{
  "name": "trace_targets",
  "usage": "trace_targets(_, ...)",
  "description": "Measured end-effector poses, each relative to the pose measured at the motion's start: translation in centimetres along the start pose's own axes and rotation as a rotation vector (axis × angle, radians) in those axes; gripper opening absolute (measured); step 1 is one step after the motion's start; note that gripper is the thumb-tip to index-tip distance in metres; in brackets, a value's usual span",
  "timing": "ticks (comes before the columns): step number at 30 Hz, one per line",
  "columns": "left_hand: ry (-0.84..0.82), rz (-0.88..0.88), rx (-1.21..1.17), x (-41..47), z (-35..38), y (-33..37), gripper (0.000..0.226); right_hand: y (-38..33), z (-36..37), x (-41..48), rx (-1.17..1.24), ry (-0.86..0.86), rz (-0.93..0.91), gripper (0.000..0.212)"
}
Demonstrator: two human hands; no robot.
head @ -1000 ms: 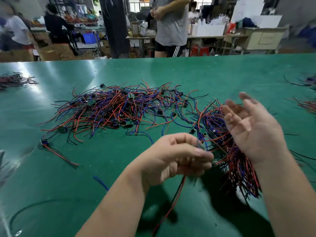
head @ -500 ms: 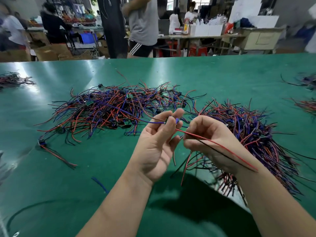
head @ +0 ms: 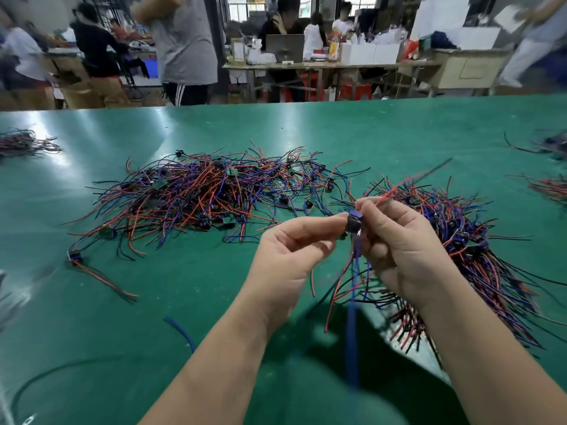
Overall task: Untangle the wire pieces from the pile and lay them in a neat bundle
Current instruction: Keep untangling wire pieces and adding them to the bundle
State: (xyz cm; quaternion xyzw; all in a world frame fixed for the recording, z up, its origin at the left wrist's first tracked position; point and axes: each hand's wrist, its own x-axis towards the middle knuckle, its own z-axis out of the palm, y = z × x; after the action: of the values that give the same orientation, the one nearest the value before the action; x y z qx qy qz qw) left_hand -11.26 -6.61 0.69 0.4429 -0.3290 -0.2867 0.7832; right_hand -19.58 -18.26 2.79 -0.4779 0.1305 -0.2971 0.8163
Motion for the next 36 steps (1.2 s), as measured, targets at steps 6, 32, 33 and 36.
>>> trace_targets(6, 0.083, -0.219, -0.045, -0.1, -0.2, 0.2, 0.015, 0.8, -0.7, 0.3, -0.399, -0.09, -0.052, 0.01)
trace_targets(32, -0.355, -0.611, 0.308, -1.1, -1.2, 2.4, 0.011, -2.5, -1.8, 0.8, 0.002, 0.296, -0.081, 0.025)
trace_targets(33, -0.391, -0.601, 0.266, -1.2, -1.2, 2.5, 0.01, -2.7, -2.0, 1.0, 0.063, 0.322, -0.08, 0.03)
trace_targets(36, -0.348, -0.493, 0.039, -1.2, -1.1, 2.8, 0.009, -2.7, -1.8, 1.3, 0.117, 0.335, -0.006, 0.029)
